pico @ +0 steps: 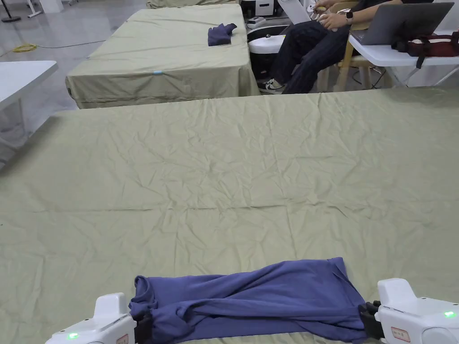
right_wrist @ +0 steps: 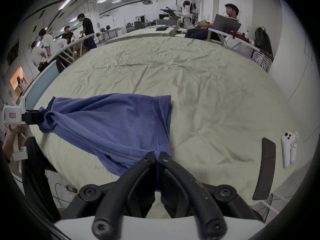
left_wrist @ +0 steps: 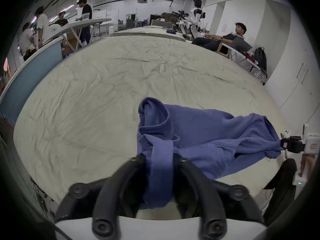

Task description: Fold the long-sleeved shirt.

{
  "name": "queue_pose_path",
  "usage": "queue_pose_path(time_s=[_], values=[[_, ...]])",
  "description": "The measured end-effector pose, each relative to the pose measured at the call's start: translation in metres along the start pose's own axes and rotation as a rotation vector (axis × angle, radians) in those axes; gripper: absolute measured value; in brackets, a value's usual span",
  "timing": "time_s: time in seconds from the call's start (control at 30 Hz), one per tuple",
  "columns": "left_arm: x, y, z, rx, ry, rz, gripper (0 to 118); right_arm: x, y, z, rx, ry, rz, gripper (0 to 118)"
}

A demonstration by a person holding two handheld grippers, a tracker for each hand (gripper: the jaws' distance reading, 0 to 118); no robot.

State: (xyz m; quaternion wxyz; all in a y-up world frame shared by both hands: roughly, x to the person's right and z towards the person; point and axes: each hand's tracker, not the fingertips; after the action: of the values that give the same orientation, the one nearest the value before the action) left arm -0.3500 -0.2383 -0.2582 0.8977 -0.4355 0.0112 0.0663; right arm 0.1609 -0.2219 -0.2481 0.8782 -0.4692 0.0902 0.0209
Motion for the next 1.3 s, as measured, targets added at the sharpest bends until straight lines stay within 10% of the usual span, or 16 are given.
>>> queue_pose_path(time_s=[0.07,0.17,0.5,0.87,1.3], values=[[-0.001,0.000,0.003,0.011,0.065,-0.028,58,-0.003,0.000,0.001,0.008,-0.021,0.008,26],[-0.005,0.002,0.018,0.038,0.038,-0.012,58,-0.010,0.006,0.012,0.035,-0.062,0.051,45],[0.020,0.046,0.101,0.292,0.073,-0.018,56,-0.065,0.062,0.099,0.373,-0.052,0.066,45],[0.055,0.047,0.162,0.350,0.005,-0.103,1,-0.113,0.075,0.134,0.497,0.081,0.066,1],[-0.051,0.071,0.139,0.080,-0.368,0.071,1,-0.138,0.078,0.114,0.428,0.105,0.163,1]])
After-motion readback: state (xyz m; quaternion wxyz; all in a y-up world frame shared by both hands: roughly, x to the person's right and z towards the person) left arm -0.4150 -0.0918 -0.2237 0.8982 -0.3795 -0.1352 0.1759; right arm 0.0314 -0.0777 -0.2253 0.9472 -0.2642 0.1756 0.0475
